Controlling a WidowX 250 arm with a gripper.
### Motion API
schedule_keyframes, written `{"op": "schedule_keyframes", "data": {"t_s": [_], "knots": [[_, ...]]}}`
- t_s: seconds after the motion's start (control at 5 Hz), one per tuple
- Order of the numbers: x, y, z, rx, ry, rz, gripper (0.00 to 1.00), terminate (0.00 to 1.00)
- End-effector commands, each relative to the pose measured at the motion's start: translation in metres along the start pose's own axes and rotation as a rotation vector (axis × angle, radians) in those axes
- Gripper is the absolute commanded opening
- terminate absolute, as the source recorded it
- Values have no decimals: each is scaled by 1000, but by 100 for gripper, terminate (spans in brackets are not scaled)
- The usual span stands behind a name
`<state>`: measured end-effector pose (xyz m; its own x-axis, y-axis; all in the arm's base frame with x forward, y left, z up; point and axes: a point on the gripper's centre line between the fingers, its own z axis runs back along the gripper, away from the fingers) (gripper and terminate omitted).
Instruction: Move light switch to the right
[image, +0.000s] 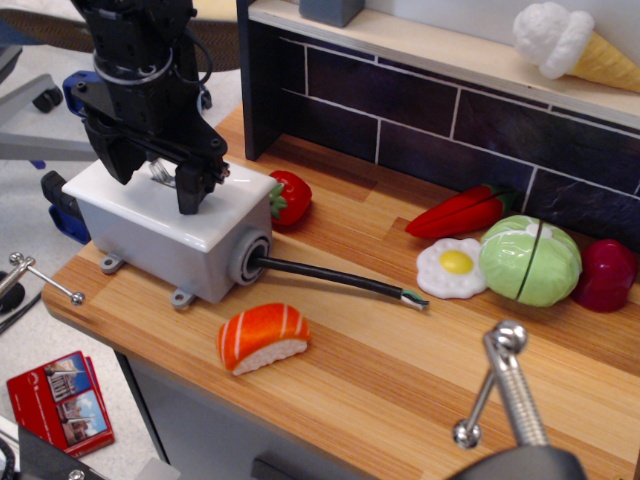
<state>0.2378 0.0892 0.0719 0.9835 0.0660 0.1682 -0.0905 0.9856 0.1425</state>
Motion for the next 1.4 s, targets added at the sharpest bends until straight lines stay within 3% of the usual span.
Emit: {"op": "schedule_keyframes", "data": {"t_s": [0.0, 0.2, 0.4, 0.6, 0.8, 1.0, 1.2], "knots": [[8, 2, 2, -47, 17, 18, 100, 0], [13, -3, -1, -29, 15, 117, 100, 0], [14, -8, 4, -47, 60, 125, 100, 0], [16, -28, 3, -108, 127, 64, 100, 0], [10, -56, 3, -173, 157, -16, 100, 0], [13, -67, 15, -239, 205, -70, 100, 0], [15, -65, 22, -253, 213, -93, 100, 100]]}}
